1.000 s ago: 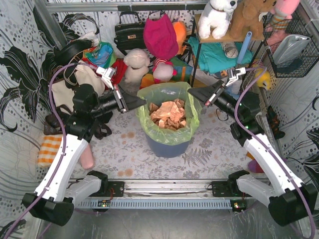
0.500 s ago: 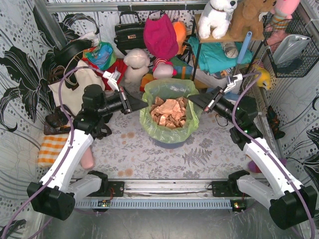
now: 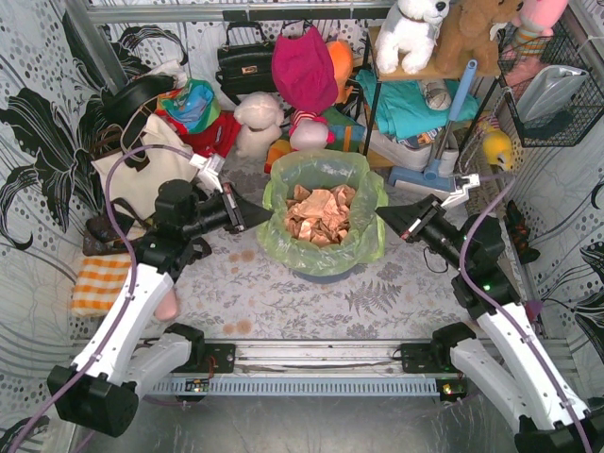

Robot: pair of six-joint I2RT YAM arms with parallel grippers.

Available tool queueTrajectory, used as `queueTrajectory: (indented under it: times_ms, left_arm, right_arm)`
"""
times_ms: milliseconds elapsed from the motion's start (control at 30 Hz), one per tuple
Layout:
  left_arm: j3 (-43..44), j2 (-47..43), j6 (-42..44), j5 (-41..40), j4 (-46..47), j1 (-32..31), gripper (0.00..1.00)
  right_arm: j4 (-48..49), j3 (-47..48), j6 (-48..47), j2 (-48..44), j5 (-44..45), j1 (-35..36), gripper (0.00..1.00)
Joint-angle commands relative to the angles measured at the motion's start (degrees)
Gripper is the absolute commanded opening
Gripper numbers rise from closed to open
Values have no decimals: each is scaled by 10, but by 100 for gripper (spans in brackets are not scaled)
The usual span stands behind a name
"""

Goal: Tie the trash bag

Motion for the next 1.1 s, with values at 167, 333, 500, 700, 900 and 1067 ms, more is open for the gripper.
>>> queueTrajectory:
  times_ms: [167,333,500,700,900,1067]
  left_arm:
    - [59,-33,34,-86,-94,2,8]
    - [53,-41,30,-83,-113,2,6]
    - [41,-58,38,-73,-129,2,5]
    - [53,-67,40,-6,-98,2,0]
    - [120,-27,-8,25,-11,2,0]
    - [189,-11,-23,36,-2,2,0]
  right_arm:
    - [-145,57,-40,-29,76,5,0]
    - [-176,67,-43,-37,74,4,0]
    - [-193,71,-44,-47,69,5,0]
    - [-86,67,-34,-31,0,5,0]
    - [50,125,-3,58,-59,5,0]
    - [78,182,6,86,-81,5,0]
